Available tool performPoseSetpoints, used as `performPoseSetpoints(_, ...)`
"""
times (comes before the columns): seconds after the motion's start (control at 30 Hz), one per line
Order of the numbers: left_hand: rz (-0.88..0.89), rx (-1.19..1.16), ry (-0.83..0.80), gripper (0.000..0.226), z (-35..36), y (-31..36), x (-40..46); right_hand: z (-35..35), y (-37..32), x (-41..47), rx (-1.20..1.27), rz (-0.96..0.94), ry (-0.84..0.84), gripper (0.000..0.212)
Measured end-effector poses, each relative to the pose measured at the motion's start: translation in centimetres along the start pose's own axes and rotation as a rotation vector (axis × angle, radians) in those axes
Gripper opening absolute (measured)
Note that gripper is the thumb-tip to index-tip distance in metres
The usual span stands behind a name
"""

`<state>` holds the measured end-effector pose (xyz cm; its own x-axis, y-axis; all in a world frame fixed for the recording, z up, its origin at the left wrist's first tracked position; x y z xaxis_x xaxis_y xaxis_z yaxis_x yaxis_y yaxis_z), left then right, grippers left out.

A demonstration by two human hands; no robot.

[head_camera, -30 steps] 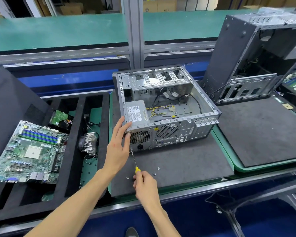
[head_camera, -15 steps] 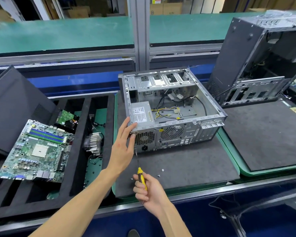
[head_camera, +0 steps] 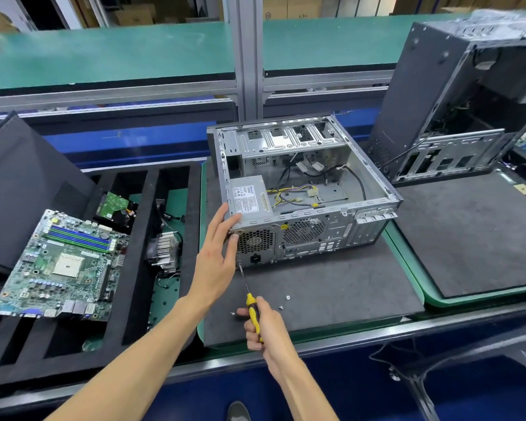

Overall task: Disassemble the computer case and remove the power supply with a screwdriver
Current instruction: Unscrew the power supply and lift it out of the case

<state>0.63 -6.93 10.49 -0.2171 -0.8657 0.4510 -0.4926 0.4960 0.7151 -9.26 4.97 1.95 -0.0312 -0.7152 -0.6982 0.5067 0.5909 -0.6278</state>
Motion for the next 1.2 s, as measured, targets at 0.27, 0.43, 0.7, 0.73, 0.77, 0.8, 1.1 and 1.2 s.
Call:
performPoseSetpoints(0.27,-0.002,0.018,0.013,0.038,0.0,0.0,0.0,-0.3,0.2,0.1,-0.002,-0.067,-0.022,0.034)
performPoseSetpoints(0.43,-0.005,0.026,0.014,0.039,0.1,0.1,0.0,-0.9,-0.7,-0.4,-0.475,-0.436,0.174,0.027)
performPoseSetpoints(0.7,-0.01,0.027,0.008,0.039,0.0,0.3,0.0,0.0,-0.2,0.2,-0.029,0.009,-0.023,0.04)
performPoseSetpoints(0.73,-0.008,0.027,0.004,0.039,0.0,0.3,0.0,0.1,-0.3,0.4,0.028,0.06,-0.065,0.044)
performPoseSetpoints(0.77,-0.008,0.026,0.001,0.039,0.0,0.2,0.0,0.1,-0.2,0.6,0.075,0.086,-0.099,0.044)
performPoseSetpoints(0.8,-0.009,0.024,-0.002,0.039,-0.1,0.2,0.0,0.0,-0.2,0.7,0.106,0.089,-0.118,0.041)
performPoseSetpoints(1.1,-0.024,0.011,0.004,0.039,0.0,0.1,0.0,0.0,0.0,0.4,-0.1,-0.141,0.007,0.019)
performPoseSetpoints(1.2,-0.03,0.009,0.002,0.039,0.0,0.2,0.0,0.5,0.0,0.3,-0.03,-0.044,-0.029,0.015)
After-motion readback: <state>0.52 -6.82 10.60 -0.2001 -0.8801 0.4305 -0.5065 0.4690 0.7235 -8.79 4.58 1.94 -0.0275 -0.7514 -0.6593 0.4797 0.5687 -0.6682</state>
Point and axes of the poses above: each hand's wrist, its own x-axis towards the middle knuckle, its own z-axis out of the palm, y = z × x, the point moved 4 cm from there along x, towards the middle knuckle, and after that the axes turned 5 degrees about x, right-handed, at the moved point
